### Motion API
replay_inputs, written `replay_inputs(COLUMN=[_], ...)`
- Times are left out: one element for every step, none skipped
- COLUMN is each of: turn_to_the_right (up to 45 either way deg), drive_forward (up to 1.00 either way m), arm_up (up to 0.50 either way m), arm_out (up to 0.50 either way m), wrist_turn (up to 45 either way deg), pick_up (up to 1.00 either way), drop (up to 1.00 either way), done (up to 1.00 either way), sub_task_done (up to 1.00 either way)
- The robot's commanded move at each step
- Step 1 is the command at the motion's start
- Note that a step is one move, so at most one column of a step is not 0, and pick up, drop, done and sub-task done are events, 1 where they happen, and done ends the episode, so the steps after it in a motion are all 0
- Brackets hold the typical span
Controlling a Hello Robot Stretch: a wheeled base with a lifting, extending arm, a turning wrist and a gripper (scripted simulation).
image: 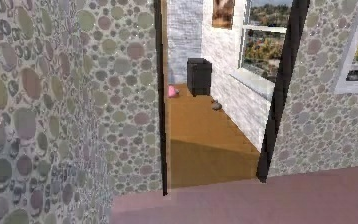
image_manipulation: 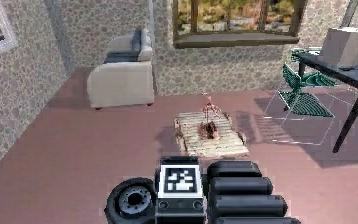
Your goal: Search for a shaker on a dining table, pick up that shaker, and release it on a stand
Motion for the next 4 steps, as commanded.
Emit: replay_inputs(turn_to_the_right=[12.0,0.0,6.0,0.0], drive_forward=[0.00,1.00,0.00,0.35], arm_up=[0.00,0.00,0.00,0.00], arm_out=[0.00,0.00,0.00,0.00], wrist_turn=[0.0,0.0,0.0,0.0], pick_up=[0.00,0.00,0.00,0.00], drop=[0.00,0.00,0.00,0.00], done=[0.00,0.00,0.00,0.00], sub_task_done=[0.00,0.00,0.00,0.00])
